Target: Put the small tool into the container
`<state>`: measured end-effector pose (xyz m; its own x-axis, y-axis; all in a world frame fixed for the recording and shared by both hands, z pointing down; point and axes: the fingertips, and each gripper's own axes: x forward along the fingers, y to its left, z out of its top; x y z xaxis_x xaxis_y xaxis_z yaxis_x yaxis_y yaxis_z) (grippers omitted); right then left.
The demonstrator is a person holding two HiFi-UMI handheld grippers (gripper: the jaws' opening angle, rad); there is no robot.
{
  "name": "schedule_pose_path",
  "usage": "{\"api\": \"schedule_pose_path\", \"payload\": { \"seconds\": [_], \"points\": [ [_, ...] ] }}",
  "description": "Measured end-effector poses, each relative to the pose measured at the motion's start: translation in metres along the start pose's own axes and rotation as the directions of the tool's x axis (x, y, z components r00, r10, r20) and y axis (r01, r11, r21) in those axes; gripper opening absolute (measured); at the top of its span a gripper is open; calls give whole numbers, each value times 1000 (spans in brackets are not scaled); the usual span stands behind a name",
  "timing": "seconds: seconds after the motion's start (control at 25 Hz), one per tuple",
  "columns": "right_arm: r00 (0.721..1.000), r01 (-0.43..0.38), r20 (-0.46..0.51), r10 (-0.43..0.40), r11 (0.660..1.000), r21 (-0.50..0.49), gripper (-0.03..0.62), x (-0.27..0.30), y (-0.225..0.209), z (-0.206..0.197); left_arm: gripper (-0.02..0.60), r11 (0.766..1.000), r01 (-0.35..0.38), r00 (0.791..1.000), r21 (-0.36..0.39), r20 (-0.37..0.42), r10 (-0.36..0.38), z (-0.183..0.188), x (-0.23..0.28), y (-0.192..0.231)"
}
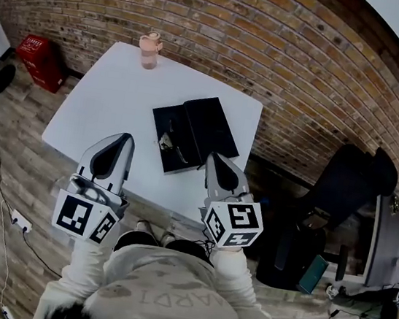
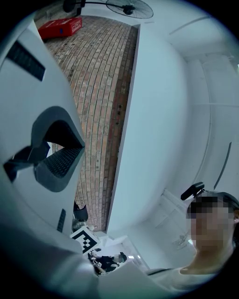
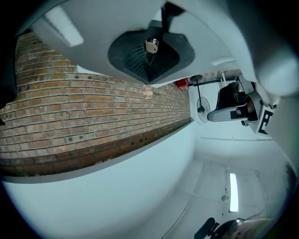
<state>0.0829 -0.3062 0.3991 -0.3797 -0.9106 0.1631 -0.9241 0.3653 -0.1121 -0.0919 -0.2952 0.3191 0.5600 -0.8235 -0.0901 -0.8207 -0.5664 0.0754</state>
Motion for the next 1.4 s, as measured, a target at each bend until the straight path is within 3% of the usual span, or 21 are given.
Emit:
{"api": "schedule_pose_path", "payload": {
  "seconds": [1.4],
  "points": [
    [977,76,204,-57,993,-85,11,-89,-14,60,5,1000,27,999,17,28,-27,13,-10,-60]
  ]
}}
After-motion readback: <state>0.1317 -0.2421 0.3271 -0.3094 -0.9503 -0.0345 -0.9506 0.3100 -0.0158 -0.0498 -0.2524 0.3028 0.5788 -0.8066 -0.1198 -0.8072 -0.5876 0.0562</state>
